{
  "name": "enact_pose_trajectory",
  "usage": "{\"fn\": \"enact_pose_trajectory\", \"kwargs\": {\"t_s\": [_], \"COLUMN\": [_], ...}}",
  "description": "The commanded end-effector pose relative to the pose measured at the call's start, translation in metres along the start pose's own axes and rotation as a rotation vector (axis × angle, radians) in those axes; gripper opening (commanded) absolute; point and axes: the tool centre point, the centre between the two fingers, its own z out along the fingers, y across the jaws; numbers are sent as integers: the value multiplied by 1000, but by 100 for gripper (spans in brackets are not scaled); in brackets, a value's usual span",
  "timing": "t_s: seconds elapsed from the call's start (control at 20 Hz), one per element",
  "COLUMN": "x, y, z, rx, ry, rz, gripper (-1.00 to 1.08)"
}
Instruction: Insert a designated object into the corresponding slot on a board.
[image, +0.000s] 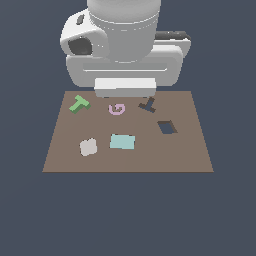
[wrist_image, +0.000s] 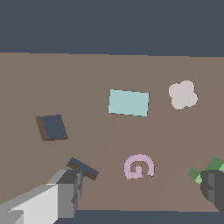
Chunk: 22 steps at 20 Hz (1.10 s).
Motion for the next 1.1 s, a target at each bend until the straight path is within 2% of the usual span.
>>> {"fn": "enact_pose_trajectory", "kwargs": {"t_s": [0.0,0.2,0.4,0.7,1.05], "x": [0,0,-2,-14,-46], "y": [0,6,26,78,141], "z": [0,4,16,51,96], "rx": [0,0,0,0,1], "ry": [0,0,0,1,2], "rz": [0,23,94,293,552], "gripper": [100,100,100,100,100]}}
